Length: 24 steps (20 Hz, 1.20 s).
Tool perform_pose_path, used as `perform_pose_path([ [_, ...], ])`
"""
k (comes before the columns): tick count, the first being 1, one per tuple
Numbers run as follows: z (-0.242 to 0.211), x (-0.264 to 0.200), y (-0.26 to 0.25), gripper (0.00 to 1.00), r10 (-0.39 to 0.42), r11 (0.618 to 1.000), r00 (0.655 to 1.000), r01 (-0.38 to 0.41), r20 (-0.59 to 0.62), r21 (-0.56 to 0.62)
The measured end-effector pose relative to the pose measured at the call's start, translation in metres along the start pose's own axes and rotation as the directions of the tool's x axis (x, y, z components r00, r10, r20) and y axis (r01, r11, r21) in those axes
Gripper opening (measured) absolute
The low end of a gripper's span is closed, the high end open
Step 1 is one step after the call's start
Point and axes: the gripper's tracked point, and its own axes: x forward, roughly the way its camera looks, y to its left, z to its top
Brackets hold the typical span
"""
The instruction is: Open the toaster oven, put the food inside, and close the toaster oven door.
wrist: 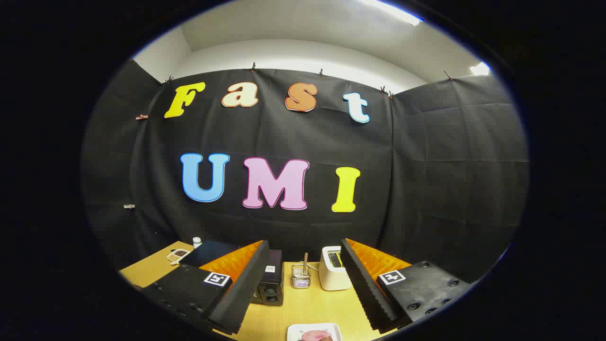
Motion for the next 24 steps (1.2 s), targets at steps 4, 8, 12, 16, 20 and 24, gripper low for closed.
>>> perform_pose_path([
  [4, 0.000, 0.002, 0.003, 0.98, -0.001, 1.000, 1.000, 0.001, 0.000, 0.002],
  [8, -0.004, 0.003, 0.006, 0.98, -0.001, 1.000, 1.000, 0.001, -0.011, 0.000],
  [12, -0.006, 0.006, 0.010, 0.98, -0.001, 1.000, 1.000, 0.001, -0.021, 0.003],
  [16, -0.007, 0.007, 0.013, 0.98, -0.004, 1.000, 1.000, 0.004, -0.023, 0.004],
  [20, -0.014, 0.010, 0.039, 0.98, 0.028, 0.999, 0.999, -0.027, -0.040, 0.031],
  [24, -0.034, 0.020, 0.085, 0.98, 0.071, 0.997, 0.994, -0.068, -0.078, 0.048],
])
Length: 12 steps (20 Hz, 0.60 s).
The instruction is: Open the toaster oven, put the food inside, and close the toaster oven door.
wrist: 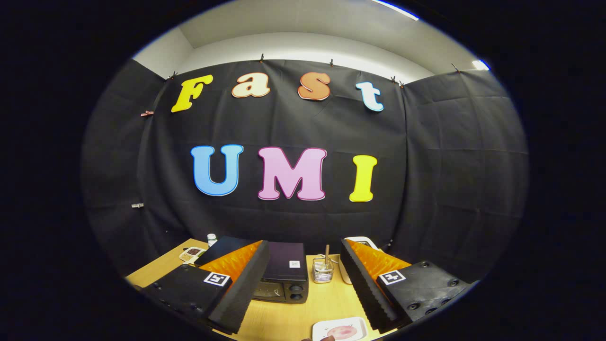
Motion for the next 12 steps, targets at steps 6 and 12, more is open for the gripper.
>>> perform_pose_path([
  [6, -0.044, 0.031, 0.078, 0.98, 0.053, 0.999, 0.997, -0.052, -0.061, 0.012],
  [12, -0.123, 0.070, 0.127, 0.98, 0.054, 0.996, 0.972, -0.037, -0.229, 0.078],
])
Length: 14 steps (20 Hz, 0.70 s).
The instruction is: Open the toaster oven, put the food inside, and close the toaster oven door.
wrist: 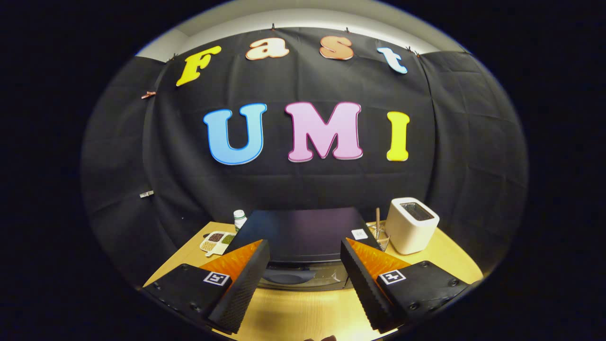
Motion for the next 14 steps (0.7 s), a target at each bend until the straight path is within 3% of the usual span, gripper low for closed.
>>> perform_pose_path([
  [10, -0.082, 0.072, 0.022, 0.99, -0.040, 0.999, 0.976, 0.040, -0.216, -0.002],
  [14, -0.091, 0.082, 0.022, 0.98, -0.069, 0.997, 0.969, 0.059, -0.236, -0.049],
])
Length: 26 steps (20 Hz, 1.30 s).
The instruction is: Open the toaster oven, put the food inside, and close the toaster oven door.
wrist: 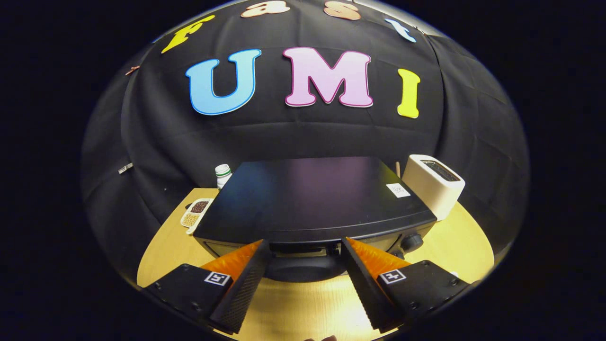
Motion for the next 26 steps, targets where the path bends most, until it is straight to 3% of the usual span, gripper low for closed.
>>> perform_pose_path([
  [7, -0.017, -0.019, 0.000, 0.97, 0.003, 1.000, 1.000, -0.003, -0.012, 0.008],
  [16, -0.104, -0.064, -0.002, 0.97, 0.019, 1.000, 0.993, -0.018, -0.119, 0.008],
  [23, -0.168, -0.061, 0.001, 0.98, 0.057, 0.997, 0.957, -0.072, -0.285, -0.041],
  [26, -0.178, -0.074, -0.003, 0.98, 0.073, 0.996, 0.953, -0.087, -0.292, -0.034],
])
